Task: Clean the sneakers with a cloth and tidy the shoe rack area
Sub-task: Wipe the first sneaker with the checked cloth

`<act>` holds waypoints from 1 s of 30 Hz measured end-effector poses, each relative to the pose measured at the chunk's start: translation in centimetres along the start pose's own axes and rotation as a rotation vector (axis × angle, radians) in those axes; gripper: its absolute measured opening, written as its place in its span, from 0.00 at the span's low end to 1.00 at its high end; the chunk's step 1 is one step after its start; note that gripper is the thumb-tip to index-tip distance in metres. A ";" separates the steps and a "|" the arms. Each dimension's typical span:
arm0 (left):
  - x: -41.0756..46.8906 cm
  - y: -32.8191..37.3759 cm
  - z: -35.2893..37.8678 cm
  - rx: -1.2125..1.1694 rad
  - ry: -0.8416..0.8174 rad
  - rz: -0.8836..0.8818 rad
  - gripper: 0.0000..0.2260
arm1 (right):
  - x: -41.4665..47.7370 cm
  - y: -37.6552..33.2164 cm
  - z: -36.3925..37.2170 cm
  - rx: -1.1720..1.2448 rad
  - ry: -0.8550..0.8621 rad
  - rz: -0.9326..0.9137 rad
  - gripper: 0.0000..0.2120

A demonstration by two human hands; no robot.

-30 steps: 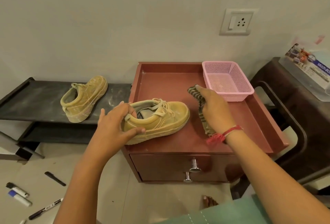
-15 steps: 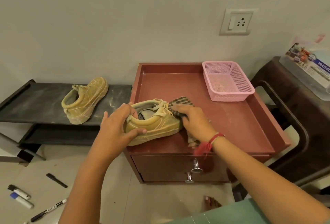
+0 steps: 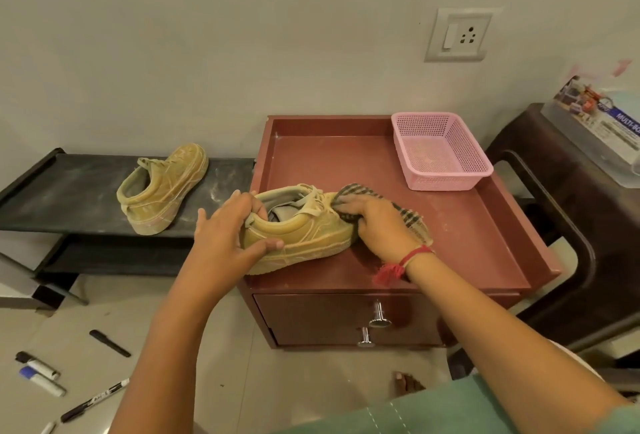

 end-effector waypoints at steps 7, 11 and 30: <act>0.0 -0.1 -0.1 0.028 0.016 0.000 0.15 | 0.1 1.7 -0.7 -0.040 0.005 0.051 0.24; -0.3 -0.2 -0.2 0.042 0.020 0.017 0.14 | -1.2 -0.4 -0.5 0.047 -0.066 -0.105 0.27; 1.0 0.2 -1.4 -0.201 -0.115 -0.090 0.16 | -1.2 -0.8 -1.3 -0.053 0.031 -0.216 0.16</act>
Point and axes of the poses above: each hand's wrist, its own x-axis towards the middle knuckle, its own z-axis out of the palm, y = z × x, the point moved 5 cm from there along x, towards the middle knuckle, and after that the axes turned 10 degrees about -x, right-handed, at the moved point
